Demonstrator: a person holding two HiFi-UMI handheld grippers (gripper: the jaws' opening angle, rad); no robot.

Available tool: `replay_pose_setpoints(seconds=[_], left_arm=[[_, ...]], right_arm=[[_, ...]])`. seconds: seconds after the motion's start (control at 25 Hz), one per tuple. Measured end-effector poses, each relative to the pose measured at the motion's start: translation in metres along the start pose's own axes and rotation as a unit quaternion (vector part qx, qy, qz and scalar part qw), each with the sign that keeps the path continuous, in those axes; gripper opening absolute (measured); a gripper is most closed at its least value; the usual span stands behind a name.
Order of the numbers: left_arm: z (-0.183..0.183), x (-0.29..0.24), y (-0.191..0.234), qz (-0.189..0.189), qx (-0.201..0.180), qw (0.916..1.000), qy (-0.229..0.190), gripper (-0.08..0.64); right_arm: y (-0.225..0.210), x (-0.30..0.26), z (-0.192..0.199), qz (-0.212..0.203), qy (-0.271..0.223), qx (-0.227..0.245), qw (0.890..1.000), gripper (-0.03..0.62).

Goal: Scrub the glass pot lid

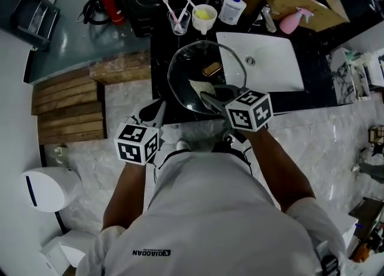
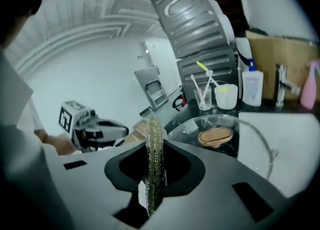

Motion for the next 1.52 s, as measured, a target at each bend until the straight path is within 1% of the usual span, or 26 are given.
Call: replay_pose_setpoints(seconds=[0.08,0.16,0.32,0.4,0.44,0.52,0.6,0.68,0.76,0.84,0.92,1.0,1.12,1.2,1.32,1.52], left_arm=[[0.002,0.003,0.000,-0.002,0.001,1.0000,0.000,0.017],[0.005,0.007,0.001,-0.005,0.003,1.0000,0.001,0.017],[0.011,0.015,0.006,-0.014,0.008,0.9999,0.003,0.017],[0.012,0.017,0.009,-0.018,0.010,0.9998,0.003,0.017],[0.013,0.018,0.011,-0.019,0.012,0.9997,0.003,0.017],[0.015,0.020,0.014,-0.022,0.015,0.9996,0.003,0.017],[0.016,0.021,0.017,-0.025,0.017,0.9995,0.003,0.017],[0.016,0.021,0.018,-0.027,0.015,0.9995,0.004,0.017],[0.016,0.019,0.018,-0.027,0.012,0.9996,0.006,0.017],[0.016,0.016,0.017,-0.024,0.011,0.9996,0.007,0.017],[0.015,0.013,0.014,-0.020,0.009,0.9997,0.008,0.017],[0.013,0.010,0.012,-0.017,0.006,0.9998,0.008,0.017],[0.009,0.005,0.010,-0.013,0.001,0.9999,0.007,0.017],[0.007,0.002,0.008,-0.010,-0.002,0.9999,0.008,0.017],[0.007,-0.002,0.004,-0.003,-0.004,0.9999,0.012,0.017],[0.006,-0.009,-0.003,0.005,-0.009,0.9998,0.015,0.017]], right_arm=[[0.006,-0.020,-0.004,-0.030,-0.018,-0.078,0.996,0.081],[0.009,-0.041,-0.005,-0.039,-0.023,-0.126,0.991,0.081],[0.011,-0.074,0.002,-0.026,-0.007,-0.172,0.985,0.081],[0.013,-0.087,0.005,-0.022,0.001,-0.181,0.983,0.081],[0.014,-0.093,0.006,-0.018,0.006,-0.176,0.984,0.081],[0.012,-0.101,0.008,-0.002,0.017,-0.146,0.989,0.081],[0.008,-0.102,0.007,0.026,0.029,-0.092,0.995,0.081],[0.002,-0.102,0.008,0.060,0.053,-0.030,0.996,0.081],[-0.004,-0.101,0.013,0.092,0.082,0.033,0.992,0.081],[-0.007,-0.102,0.017,0.115,0.104,0.087,0.984,0.081],[-0.005,-0.101,0.018,0.125,0.117,0.122,0.978,0.081],[-0.004,-0.100,0.019,0.128,0.126,0.145,0.973,0.081],[-0.007,-0.097,0.021,0.131,0.133,0.156,0.970,0.081],[-0.009,-0.094,0.023,0.129,0.133,0.149,0.971,0.081],[-0.015,-0.089,0.026,0.123,0.124,0.108,0.979,0.081],[-0.030,-0.074,0.032,0.123,0.118,0.064,0.983,0.081]])
Point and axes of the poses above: the fingertips, and each gripper's own axes: x backward along the fingers, y to its left, z out of its underside, the point moved 2 cm from there along x, backward along the fingers
